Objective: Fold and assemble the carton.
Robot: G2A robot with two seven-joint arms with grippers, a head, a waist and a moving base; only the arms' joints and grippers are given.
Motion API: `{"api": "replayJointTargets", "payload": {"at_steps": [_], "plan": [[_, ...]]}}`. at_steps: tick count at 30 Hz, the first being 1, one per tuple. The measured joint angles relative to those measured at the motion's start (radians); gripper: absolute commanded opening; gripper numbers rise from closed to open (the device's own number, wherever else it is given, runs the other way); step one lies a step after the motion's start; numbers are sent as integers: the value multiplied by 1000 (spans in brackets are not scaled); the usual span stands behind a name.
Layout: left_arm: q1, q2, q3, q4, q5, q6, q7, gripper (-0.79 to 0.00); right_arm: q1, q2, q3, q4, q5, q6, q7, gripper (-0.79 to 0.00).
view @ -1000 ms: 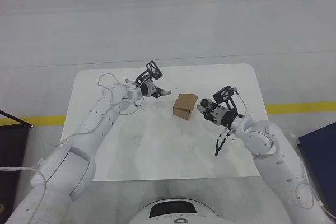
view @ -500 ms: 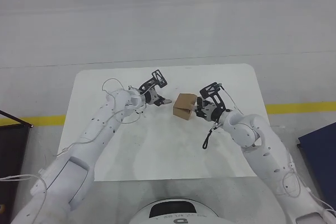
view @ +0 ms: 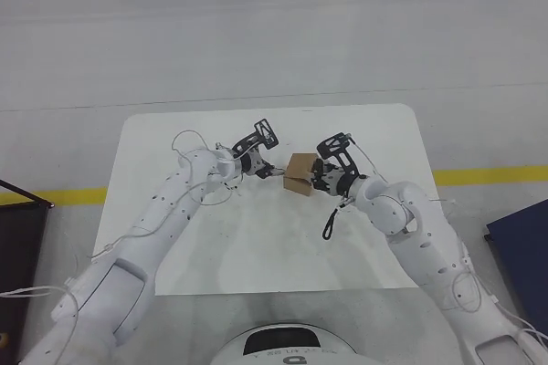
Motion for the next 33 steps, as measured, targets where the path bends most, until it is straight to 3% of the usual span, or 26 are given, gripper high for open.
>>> {"api": "replayJointTargets", "payload": {"at_steps": [6, 9, 13, 19, 29, 30, 32, 33], "plan": [[0, -1, 1, -3, 6, -6, 6, 0, 25, -6, -17, 25, 16, -4, 11, -483], [1, -1, -1, -3, 6, -9, 11, 0, 33, -7, -18, 35, 32, -6, 16, -579], [1, 0, -5, -4, 6, -12, 17, 0, 45, -9, -9, 54, 77, -4, 35, -785], [3, 3, -15, -7, 7, -17, 29, 0, 61, -12, 6, 90, 169, -6, 65, -785], [13, 12, -39, -22, -7, -41, 51, 0, 78, -10, 75, 164, 455, -48, 150, -785], [15, 13, -43, -23, -13, -47, 56, 0, 79, -9, 78, 169, 470, -44, 155, -742], [16, 16, -51, -22, -22, -57, 62, 0, 81, -9, 80, 174, 484, -40, 163, -203], [16, 18, -59, -21, -29, -64, 67, 0, 81, -8, 81, 175, 487, -42, 168, -28]]}}
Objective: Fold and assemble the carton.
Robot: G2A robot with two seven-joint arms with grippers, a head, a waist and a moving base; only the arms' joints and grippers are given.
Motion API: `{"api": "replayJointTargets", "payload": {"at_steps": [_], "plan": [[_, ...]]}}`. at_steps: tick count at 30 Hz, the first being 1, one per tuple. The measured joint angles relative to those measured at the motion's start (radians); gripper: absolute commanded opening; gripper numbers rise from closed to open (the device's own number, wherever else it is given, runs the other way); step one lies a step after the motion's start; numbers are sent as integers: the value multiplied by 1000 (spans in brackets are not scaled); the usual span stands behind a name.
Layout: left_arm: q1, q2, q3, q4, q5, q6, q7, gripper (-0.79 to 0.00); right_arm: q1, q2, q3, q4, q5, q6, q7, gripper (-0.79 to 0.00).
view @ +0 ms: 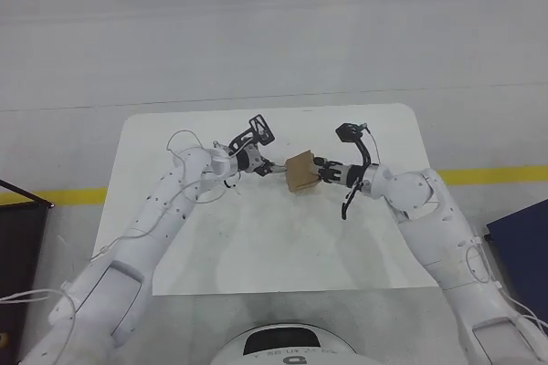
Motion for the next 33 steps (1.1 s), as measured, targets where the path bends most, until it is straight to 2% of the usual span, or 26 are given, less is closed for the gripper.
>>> {"api": "replayJointTargets", "payload": {"at_steps": [1, 7, 13, 16, 25, 28, 29, 33], "plan": [[0, 2, -7, 1, -5, -4, 4, 0, -2, 1, 2, -1, 1, -4, 2, 0], [9, 22, -55, -28, -16, -8, 19, 0, -55, 14, 52, -37, -32, -35, -58, 0], [33, 32, -60, -128, -2, -25, -11, 0, -108, 24, 122, -11, -27, -69, -135, 0], [37, 27, -38, -162, 11, -24, -47, 0, -114, 20, 139, 53, 89, -135, -159, 0], [15, -1, 29, -160, 38, 40, -104, 0, -27, -9, 24, 261, 406, -320, -51, 0], [7, -9, 43, -147, 46, 62, -110, 0, 4, -17, -7, 312, 439, -338, -17, -49], [3, -12, 48, -141, 48, 66, -108, 0, 14, -18, -15, 329, 454, -346, -4, -89], [-9, -22, 64, -116, 52, 70, -102, 0, 32, -21, -27, 375, 493, -377, 31, -111]]}}
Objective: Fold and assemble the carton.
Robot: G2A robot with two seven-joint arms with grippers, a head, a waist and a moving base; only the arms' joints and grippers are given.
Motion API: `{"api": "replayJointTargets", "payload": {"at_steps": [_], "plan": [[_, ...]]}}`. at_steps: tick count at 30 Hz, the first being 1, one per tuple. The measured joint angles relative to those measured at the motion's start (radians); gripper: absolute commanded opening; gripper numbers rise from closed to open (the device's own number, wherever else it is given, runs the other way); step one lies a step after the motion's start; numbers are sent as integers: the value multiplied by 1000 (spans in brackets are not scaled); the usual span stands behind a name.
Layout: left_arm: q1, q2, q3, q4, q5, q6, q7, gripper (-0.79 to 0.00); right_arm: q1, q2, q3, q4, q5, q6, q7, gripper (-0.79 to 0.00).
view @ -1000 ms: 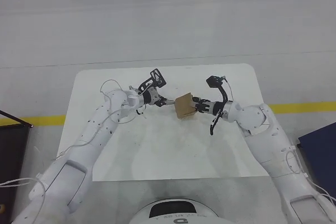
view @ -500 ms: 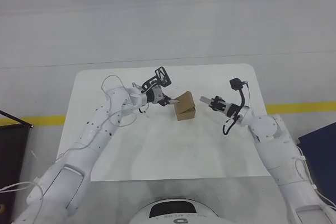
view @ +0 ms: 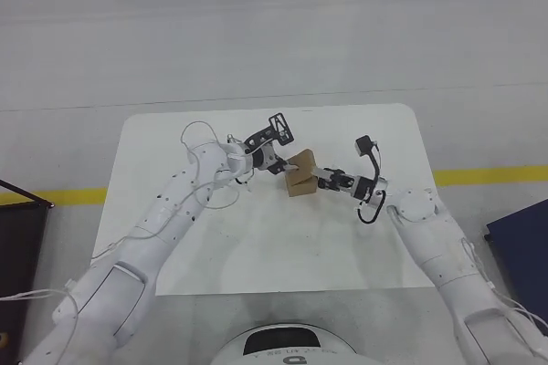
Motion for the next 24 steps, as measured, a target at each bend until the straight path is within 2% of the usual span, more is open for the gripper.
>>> {"api": "replayJointTargets", "payload": {"at_steps": [5, 8, 11, 14, 15, 17, 24], "plan": [[-15, -12, 16, 33, -1, 1, 11, 0, 9, 9, 32, 57, 27, -32, 14, -142], [-24, -19, 24, 52, -3, 1, 16, 0, 8, 22, 71, 77, -40, -31, -39, -166], [-32, -24, 30, 68, -3, 0, 21, 0, -7, 33, 99, 56, -196, 19, -165, -157], [-38, -29, 34, 79, -3, 0, 27, 0, -33, 38, 98, -12, -395, 118, -316, -148], [-40, -30, 36, 83, -1, 0, 29, 0, -47, 38, 89, -51, -472, 166, -372, -166], [-42, -32, 37, 88, 1, -1, 33, 0, -70, 35, 72, -106, -551, 230, -431, -172], [-45, -35, 35, 101, 3, -6, 46, 0, -98, 31, 35, -205, -626, 317, -422, -231]]}}
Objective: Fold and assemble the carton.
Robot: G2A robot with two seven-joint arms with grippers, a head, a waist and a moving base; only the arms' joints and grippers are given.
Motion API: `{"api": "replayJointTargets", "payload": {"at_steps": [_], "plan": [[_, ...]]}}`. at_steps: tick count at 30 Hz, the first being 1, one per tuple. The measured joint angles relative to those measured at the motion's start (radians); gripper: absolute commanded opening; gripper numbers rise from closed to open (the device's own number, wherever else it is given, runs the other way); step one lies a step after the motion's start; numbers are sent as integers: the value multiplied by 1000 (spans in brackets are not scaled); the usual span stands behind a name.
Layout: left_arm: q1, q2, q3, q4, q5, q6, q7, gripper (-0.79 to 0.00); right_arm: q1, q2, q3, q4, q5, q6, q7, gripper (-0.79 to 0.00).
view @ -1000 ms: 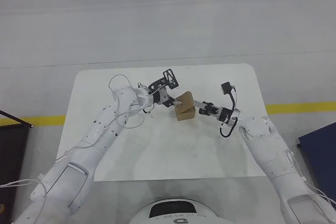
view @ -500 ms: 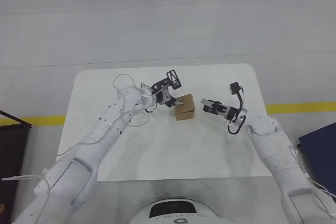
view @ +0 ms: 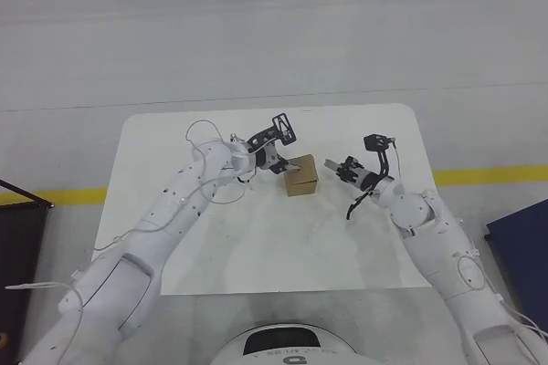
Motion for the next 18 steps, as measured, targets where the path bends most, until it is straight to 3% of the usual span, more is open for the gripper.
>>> {"api": "replayJointTargets", "payload": {"at_steps": [11, 16, 18], "plan": [[3, 2, -11, 1, 4, -14, 22, 0, 2, 2, 2, -25, -15, 19, 52, -286], [4, 1, -14, 2, 4, -18, 26, 0, 0, 3, -1, -40, -22, 11, 82, -348], [5, 1, -15, 3, 4, -18, 29, 0, 4, 3, -7, -41, -29, 13, 105, -317]]}}
